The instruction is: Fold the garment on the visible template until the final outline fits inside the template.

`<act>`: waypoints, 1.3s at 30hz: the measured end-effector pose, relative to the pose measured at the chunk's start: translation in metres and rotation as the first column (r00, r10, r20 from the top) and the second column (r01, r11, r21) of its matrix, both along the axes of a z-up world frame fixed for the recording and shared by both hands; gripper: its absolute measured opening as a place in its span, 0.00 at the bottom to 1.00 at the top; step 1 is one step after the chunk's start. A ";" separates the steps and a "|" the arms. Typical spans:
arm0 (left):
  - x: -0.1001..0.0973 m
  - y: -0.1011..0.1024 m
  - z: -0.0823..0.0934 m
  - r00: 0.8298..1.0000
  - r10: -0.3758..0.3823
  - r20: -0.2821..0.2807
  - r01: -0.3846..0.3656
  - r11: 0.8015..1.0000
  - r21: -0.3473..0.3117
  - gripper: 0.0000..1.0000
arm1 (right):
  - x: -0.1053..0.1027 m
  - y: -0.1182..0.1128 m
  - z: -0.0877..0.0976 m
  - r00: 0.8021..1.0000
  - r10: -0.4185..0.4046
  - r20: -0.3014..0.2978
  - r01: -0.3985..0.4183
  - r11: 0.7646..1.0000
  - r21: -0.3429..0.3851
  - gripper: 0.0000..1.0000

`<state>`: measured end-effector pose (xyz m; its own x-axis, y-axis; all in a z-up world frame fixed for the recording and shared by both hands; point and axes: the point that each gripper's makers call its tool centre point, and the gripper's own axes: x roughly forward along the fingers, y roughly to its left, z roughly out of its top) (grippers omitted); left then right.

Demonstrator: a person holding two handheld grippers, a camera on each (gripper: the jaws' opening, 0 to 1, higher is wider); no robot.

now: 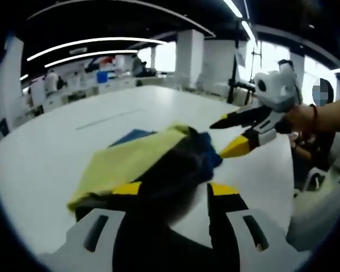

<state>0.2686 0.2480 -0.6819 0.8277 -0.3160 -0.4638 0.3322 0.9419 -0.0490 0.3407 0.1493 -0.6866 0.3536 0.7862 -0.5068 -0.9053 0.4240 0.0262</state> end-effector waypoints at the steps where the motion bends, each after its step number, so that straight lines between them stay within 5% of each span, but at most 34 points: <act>1: 0.002 0.000 -0.003 1.000 0.003 -0.004 -0.003 1.000 0.005 0.39 | 0.002 0.000 -0.001 1.000 -0.006 -0.003 0.006 1.000 0.003 0.53; 19: 0.023 -0.001 -0.030 0.999 0.033 -0.035 -0.031 0.999 0.045 0.21 | 0.034 -0.006 -0.007 0.996 -0.074 -0.043 0.075 0.997 0.032 0.05; 25: 0.023 -0.001 -0.029 0.999 0.028 -0.035 -0.028 1.000 0.005 0.01 | 0.034 -0.005 -0.008 0.997 -0.069 -0.036 0.070 0.997 0.025 0.00; 31: 0.019 0.000 -0.027 0.999 0.011 -0.048 -0.013 0.999 -0.036 0.00 | 0.031 -0.005 -0.003 0.998 -0.067 -0.019 0.067 0.997 0.027 0.00; 39: 0.008 0.004 -0.001 1.000 -0.007 -0.019 0.006 0.997 -0.077 0.00 | 0.028 -0.008 0.007 0.998 -0.062 0.003 0.062 0.998 0.023 0.00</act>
